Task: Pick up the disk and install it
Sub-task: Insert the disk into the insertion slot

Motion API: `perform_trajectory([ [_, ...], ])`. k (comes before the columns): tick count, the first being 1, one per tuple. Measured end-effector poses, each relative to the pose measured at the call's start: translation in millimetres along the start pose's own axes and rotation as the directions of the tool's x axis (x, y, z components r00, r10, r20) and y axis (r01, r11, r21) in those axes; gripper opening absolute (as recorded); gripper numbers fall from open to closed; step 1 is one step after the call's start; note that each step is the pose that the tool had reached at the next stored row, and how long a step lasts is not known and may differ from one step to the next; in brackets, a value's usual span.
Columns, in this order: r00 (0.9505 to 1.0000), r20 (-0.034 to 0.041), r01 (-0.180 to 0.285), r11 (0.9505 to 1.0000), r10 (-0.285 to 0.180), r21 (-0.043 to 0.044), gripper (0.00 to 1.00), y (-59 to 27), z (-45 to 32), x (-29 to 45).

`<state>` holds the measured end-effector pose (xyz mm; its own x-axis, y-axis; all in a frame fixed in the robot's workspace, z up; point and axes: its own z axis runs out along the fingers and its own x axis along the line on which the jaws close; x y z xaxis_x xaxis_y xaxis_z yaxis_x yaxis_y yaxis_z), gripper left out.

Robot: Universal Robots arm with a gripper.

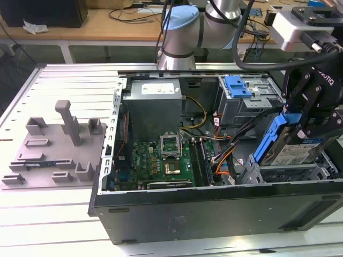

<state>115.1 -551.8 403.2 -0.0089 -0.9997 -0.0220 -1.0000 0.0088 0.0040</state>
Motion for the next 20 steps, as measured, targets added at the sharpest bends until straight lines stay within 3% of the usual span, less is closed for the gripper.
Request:
perform_trajectory([
  [13, 1.0000, 0.0000, 0.000, 1.0000, 0.000, 0.0002, 0.36, -0.1, 12.6, 0.4],
  [14, 1.0000, -0.0001, 0.000, 1.0000, 0.000, 0.0001, 0.38, -0.1, 12.7, 0.4],
  [15, 1.0000, 0.0001, 0.000, 1.0000, 0.000, 0.0000, 0.50, 0.0, 12.8, 0.4],
  [20, 1.0000, -0.0001, 0.000, 1.0000, 0.000, 0.0000, 0.50, 0.0, 12.9, 0.5],
])
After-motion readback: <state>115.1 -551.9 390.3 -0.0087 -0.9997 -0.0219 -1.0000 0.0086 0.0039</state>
